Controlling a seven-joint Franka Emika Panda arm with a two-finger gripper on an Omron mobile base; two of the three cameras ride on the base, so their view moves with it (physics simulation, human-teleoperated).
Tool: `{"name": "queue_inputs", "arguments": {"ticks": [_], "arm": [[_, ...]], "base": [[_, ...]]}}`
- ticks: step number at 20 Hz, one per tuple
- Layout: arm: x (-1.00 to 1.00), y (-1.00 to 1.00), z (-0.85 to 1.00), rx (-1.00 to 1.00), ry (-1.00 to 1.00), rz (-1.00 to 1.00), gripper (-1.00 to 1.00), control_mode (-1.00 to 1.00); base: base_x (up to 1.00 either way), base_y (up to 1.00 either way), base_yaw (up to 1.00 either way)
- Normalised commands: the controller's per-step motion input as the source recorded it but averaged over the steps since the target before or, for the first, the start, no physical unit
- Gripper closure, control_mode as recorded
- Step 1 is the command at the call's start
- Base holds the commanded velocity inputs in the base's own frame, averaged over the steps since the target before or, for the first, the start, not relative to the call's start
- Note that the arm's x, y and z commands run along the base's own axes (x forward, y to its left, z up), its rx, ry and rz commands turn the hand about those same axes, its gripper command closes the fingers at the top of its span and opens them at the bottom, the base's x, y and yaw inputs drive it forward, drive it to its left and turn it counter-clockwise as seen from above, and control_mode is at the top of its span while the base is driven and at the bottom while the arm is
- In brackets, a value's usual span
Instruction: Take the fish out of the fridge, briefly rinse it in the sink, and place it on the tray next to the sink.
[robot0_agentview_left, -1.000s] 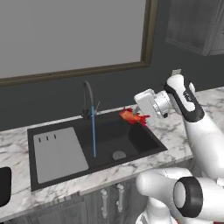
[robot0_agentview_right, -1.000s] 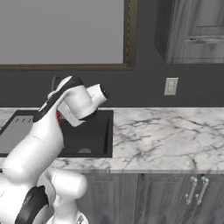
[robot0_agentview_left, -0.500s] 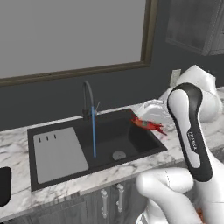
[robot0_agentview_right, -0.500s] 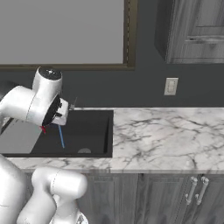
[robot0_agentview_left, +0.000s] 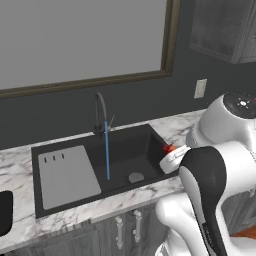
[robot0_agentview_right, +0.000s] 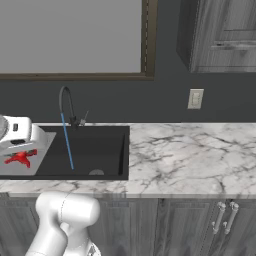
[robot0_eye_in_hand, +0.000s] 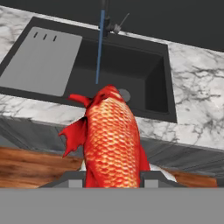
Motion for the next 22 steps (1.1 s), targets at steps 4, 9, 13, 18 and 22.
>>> {"name": "queue_inputs", "arguments": {"ticks": [4, 9, 13, 18, 22], "arm": [[-0.02, 0.01, 0.00, 0.00, 0.00, 0.00, 1.00, -1.00], [-0.26, 0.02, 0.00, 0.00, -0.01, 0.00, 1.00, -1.00], [-0.61, 0.04, 0.00, 0.00, -0.03, 0.00, 1.00, 1.00], [0.00, 0.00, 0.00, 0.00, 0.00, 0.00, 1.00, 1.00], [0.00, 0.00, 0.00, 0.00, 0.00, 0.00, 1.00, 1.00]], "base": [[0.00, 0.00, 0.00], [0.00, 0.00, 0.00], [-0.25, 0.10, 0.01], [-0.86, 0.85, 0.01], [-0.43, 1.00, 0.00]]}}
